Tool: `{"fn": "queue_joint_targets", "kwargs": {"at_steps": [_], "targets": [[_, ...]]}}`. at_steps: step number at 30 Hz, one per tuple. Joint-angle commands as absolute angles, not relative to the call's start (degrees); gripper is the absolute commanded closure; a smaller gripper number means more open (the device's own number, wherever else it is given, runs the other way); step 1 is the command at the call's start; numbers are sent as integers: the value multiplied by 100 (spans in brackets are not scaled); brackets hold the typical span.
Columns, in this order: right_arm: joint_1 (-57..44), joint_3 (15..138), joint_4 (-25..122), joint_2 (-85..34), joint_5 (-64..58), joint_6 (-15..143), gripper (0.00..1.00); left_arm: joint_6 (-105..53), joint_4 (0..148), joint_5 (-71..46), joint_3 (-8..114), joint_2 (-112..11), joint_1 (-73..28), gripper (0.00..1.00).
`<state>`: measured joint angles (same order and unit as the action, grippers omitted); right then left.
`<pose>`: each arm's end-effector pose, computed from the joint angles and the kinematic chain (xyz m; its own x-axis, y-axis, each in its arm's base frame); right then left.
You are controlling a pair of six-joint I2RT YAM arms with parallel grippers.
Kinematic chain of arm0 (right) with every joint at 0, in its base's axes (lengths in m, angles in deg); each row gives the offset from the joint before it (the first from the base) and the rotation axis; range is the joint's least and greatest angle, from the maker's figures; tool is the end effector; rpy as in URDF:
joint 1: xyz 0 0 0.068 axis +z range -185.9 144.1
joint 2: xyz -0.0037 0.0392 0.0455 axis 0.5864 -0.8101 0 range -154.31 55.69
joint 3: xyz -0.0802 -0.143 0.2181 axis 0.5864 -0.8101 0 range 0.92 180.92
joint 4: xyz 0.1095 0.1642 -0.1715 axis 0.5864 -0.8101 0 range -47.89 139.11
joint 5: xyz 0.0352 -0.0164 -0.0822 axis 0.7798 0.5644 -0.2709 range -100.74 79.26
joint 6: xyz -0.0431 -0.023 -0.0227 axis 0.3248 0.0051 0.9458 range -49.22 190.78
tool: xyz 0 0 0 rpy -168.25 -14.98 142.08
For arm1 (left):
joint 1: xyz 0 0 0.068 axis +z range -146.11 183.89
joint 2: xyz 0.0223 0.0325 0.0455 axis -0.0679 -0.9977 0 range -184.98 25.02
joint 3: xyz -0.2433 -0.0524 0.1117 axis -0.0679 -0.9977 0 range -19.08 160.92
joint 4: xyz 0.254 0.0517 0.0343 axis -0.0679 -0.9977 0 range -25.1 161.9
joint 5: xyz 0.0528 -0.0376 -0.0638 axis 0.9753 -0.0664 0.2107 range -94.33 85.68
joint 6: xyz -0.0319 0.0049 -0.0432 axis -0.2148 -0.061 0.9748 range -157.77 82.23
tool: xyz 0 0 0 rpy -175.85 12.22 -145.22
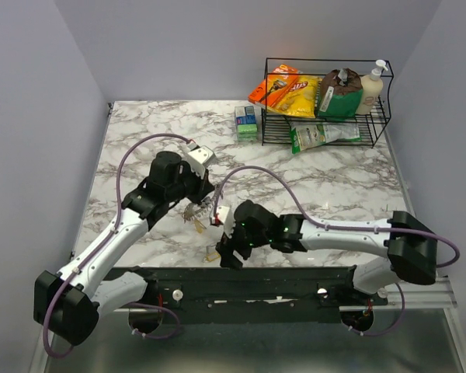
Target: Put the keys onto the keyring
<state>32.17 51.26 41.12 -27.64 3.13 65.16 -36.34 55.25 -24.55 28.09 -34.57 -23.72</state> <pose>0.1077 0.2903 0.2216 -0.3386 -0.5862 -0.7360 -0.9395 0.2534 0.2304 0.2004 -0.1186 0.2949 -0.4479 0.2079 -0.8696 0.6917 0.6969 -0.1896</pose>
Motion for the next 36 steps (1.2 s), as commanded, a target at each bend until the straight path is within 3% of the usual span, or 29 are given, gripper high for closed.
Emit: {"fn": "queue_joint_targets", "kwargs": {"at_steps": [1, 14, 26, 29, 33, 36], "targets": [[3485, 5654, 4524, -3377, 578, 7191, 23, -3645, 5529, -2753, 2926, -3387, -2081, 100], [3696, 6481, 4700, -4801, 649, 7719, 32, -3742, 5520, -3113, 2706, -3167, -1307, 100], [3705, 6771, 4542, -5461, 290, 7966, 41, -3724, 5608, -3306, 2653, -3150, -1184, 100], [3705, 6815, 4551, -5575, 105, 7931, 49, -3715, 5643, -3350, 2627, -3114, -1184, 100], [3705, 6798, 4568, -5646, -159, 7861, 76, -3706, 5652, -3377, 2627, -3132, -1184, 100], [3714, 6614, 4664, -5506, -457, 7843, 85, -3715, 5652, -3377, 2618, -3132, -1175, 100]]}}
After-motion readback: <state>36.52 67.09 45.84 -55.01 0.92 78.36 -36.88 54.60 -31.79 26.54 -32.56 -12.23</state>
